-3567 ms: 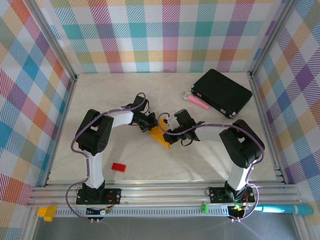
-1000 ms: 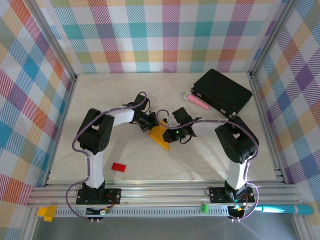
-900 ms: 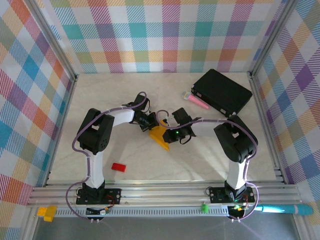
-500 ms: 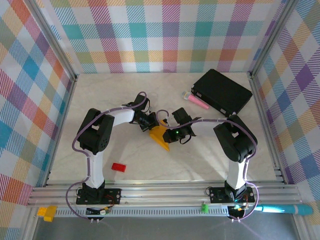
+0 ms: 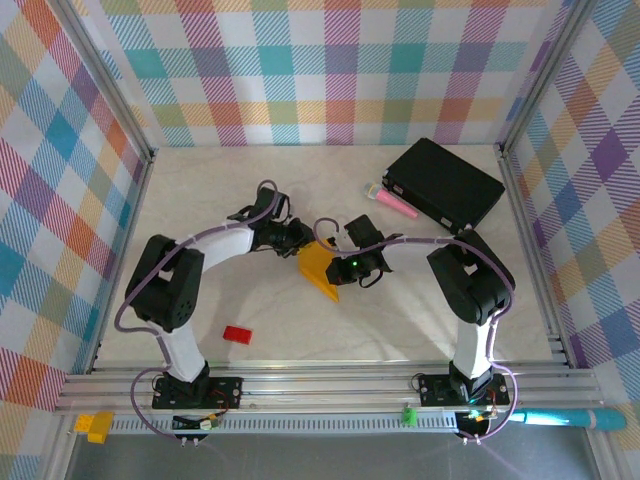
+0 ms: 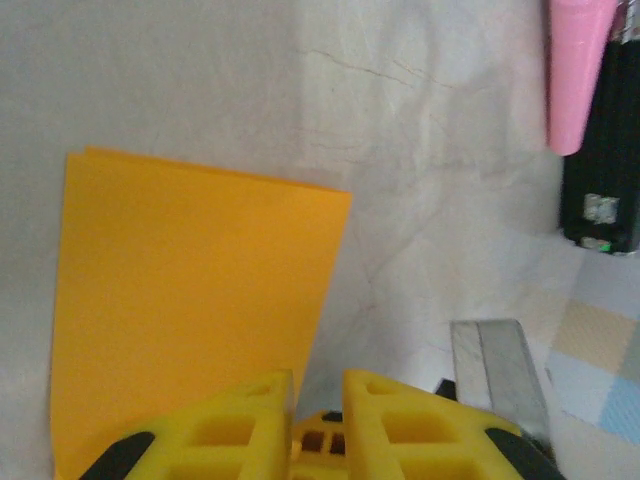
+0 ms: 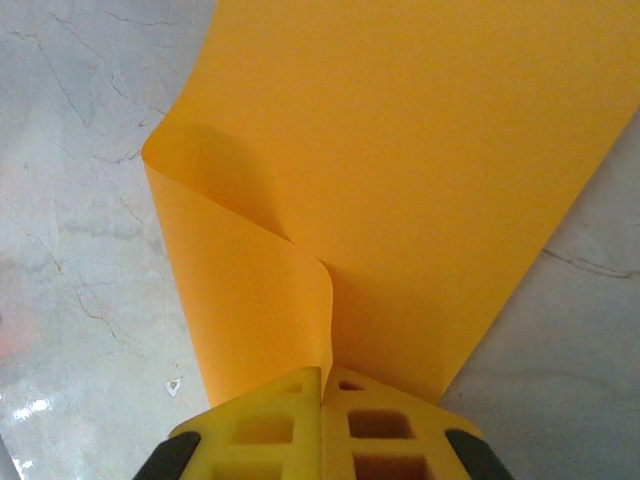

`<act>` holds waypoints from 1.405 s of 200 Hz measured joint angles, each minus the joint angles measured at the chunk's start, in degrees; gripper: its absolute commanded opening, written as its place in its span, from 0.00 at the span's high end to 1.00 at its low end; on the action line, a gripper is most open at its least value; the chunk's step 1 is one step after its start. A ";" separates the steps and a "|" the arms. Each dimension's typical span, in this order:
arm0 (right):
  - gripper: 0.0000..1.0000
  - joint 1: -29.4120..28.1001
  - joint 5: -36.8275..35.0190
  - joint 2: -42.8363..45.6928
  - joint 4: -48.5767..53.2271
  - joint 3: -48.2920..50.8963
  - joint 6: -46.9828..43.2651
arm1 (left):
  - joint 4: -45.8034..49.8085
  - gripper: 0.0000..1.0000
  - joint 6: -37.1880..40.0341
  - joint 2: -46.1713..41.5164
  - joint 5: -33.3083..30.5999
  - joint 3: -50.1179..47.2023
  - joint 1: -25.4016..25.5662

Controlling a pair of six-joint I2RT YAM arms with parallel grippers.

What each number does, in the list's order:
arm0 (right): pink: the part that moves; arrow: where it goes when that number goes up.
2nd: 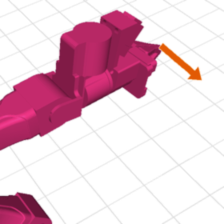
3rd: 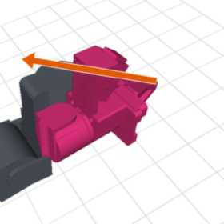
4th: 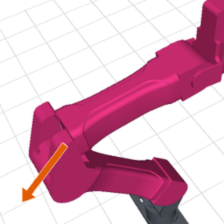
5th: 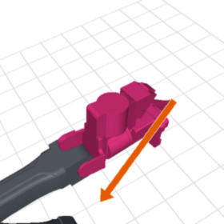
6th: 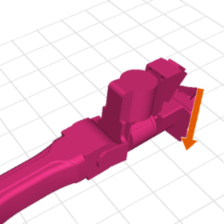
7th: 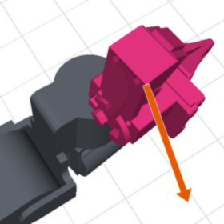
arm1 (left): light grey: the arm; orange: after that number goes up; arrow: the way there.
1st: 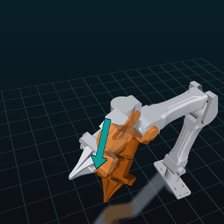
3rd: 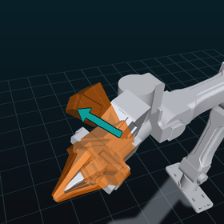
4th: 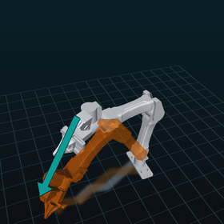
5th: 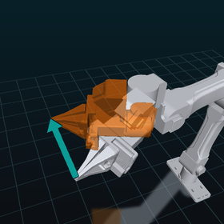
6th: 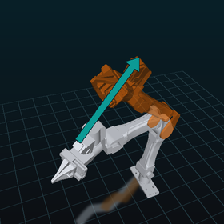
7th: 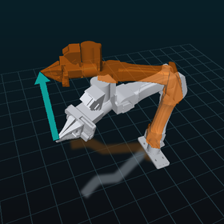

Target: Fold a paper plane with a square sheet of paper (pick it up from the middle)

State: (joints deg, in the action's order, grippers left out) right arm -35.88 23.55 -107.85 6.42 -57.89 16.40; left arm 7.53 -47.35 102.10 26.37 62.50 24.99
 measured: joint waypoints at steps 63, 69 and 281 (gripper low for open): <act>0.97 0.28 0.37 -0.11 1.42 -0.48 0.96 | -10.43 0.89 -11.61 -2.86 1.11 -12.61 2.69; 0.97 0.28 0.35 -0.13 1.55 -0.55 0.96 | -10.80 0.90 -12.35 -2.86 0.96 -13.11 3.28; 0.96 0.31 0.37 -0.85 3.52 -1.97 0.96 | -15.02 0.93 -18.18 -3.06 -2.01 -16.24 8.15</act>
State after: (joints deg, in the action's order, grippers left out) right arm -35.57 23.92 -108.71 9.93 -59.86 17.37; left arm -7.49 -65.54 99.04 24.36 46.26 33.15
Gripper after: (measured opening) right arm 0.043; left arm 0.076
